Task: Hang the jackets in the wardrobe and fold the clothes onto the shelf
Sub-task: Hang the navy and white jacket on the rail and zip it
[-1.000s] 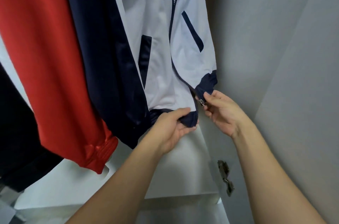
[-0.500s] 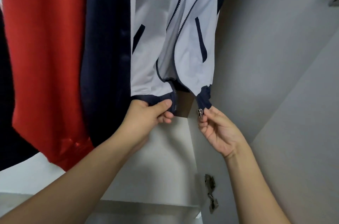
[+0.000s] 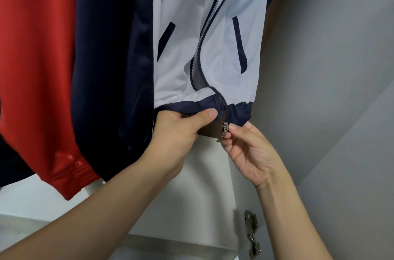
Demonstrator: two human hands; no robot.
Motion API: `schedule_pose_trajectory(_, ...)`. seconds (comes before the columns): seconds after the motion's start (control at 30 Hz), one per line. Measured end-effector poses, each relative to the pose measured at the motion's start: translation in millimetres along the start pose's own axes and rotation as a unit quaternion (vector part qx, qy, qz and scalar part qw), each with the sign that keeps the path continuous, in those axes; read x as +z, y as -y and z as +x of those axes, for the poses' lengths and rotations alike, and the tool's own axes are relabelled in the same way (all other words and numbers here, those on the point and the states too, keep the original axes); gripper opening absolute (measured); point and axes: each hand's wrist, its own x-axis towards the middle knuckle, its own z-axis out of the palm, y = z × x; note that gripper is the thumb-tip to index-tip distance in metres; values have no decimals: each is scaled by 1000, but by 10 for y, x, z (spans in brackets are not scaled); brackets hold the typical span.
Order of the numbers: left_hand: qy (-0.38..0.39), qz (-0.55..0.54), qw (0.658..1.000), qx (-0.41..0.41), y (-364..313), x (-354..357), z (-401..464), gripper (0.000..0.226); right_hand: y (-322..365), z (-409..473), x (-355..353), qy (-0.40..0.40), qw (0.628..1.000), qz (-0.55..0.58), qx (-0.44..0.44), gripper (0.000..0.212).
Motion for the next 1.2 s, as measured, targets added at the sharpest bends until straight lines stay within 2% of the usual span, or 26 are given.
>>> schedule_pose_trajectory(0.03, 0, -5, 1000, 8, -1, 16, 0, 14, -10, 2, 22, -2, 1000, 2, -4, 19)
schedule_pose_trajectory(0.13, -9, 0, 1000, 25, 17, 34, 8, 16, -31, 6, 55, -14, 1000, -1, -17, 31)
schedule_pose_trajectory(0.43, -35, 9, 999, 1, 88, -14, -3, 20, -67, 14, 132, -23, 999, 24, -12, 19)
schedule_pose_trajectory(0.5, -47, 9, 999, 4, 98, -27, 22, 22, -72, 14, 140, -26, 999, 23, -12, 28)
schedule_pose_trajectory(0.77, -42, 25, 999, 16, 120, -54, 55, 22, -72, 12, 161, -29, 999, 28, -25, 35)
schedule_pose_trajectory(1.2, -41, 22, 998, 31, 150, -44, 56, 26, -91, 19, 205, -33, 998, 22, -40, 31)
